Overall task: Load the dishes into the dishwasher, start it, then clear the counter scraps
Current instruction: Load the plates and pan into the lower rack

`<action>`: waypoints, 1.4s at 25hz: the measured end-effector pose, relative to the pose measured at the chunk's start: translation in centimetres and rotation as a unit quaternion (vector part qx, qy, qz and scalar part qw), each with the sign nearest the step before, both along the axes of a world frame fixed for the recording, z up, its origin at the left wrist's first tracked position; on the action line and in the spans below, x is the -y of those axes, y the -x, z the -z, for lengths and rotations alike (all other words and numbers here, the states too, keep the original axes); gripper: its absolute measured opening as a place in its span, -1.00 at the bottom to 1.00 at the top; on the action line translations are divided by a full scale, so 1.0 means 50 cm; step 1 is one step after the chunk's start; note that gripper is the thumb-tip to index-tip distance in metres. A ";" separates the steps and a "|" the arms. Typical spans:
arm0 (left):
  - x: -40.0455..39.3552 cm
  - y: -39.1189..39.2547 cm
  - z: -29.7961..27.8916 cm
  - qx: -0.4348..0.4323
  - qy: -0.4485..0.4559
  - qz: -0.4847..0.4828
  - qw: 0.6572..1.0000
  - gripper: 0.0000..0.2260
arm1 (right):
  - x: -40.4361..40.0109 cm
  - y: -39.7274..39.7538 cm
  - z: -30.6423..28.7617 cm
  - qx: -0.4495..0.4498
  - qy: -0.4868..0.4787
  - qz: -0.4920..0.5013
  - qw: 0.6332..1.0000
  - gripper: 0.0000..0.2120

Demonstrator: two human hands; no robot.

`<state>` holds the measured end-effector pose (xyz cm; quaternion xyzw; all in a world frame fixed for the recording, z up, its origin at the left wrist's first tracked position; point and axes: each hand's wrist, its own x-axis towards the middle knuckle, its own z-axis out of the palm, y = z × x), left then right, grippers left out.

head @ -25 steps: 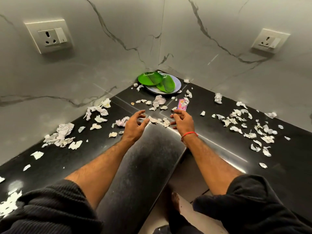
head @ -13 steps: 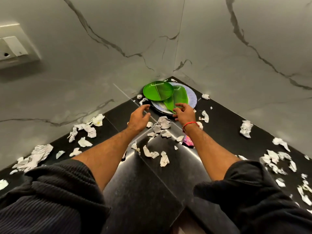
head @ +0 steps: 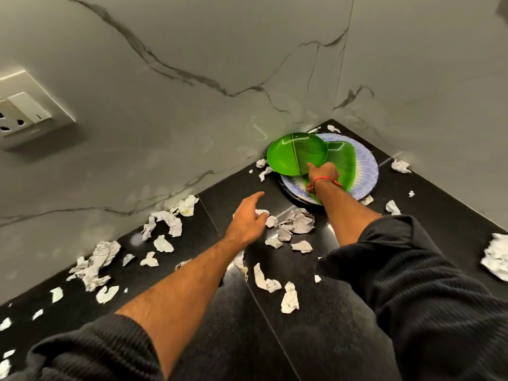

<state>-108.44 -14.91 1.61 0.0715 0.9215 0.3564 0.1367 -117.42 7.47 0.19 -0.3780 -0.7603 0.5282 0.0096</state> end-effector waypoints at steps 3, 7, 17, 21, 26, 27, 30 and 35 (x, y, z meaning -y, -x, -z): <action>0.025 -0.003 0.001 -0.010 0.000 -0.014 1.000 -0.49 | 0.006 -0.005 -0.002 -0.017 0.063 0.052 0.997 -0.85; 0.040 -0.034 -0.001 -0.019 -0.017 -0.011 1.000 -0.53 | 0.011 -0.058 -0.013 -0.056 0.068 0.067 0.994 -0.82; 0.040 -0.175 -0.013 0.060 -0.218 -0.105 0.968 -0.62 | 0.036 -0.365 -0.028 -0.102 -0.120 -0.007 0.987 -0.72; 0.076 -0.255 -0.023 0.078 -0.229 -0.100 0.965 -0.71 | 0.092 -0.546 -0.033 -0.120 -0.144 -0.012 0.982 -0.57; 0.109 -0.387 -0.001 0.099 -0.210 -0.031 0.972 -0.79 | 0.170 -0.781 -0.032 -0.178 -0.014 0.093 0.980 -0.70; 0.109 -0.416 0.007 0.107 -0.203 -0.017 0.973 -0.80 | 0.181 -0.832 -0.034 -0.181 -0.004 0.116 0.977 -0.71; 0.091 -0.511 0.018 0.130 -0.194 0.034 0.972 -0.84 | 0.193 -0.977 -0.037 -0.182 -0.013 0.182 0.966 -0.70; 0.032 -0.647 0.031 0.133 -0.142 0.145 0.970 -0.73 | 0.186 -1.201 -0.027 -0.163 -0.027 0.276 0.947 -0.70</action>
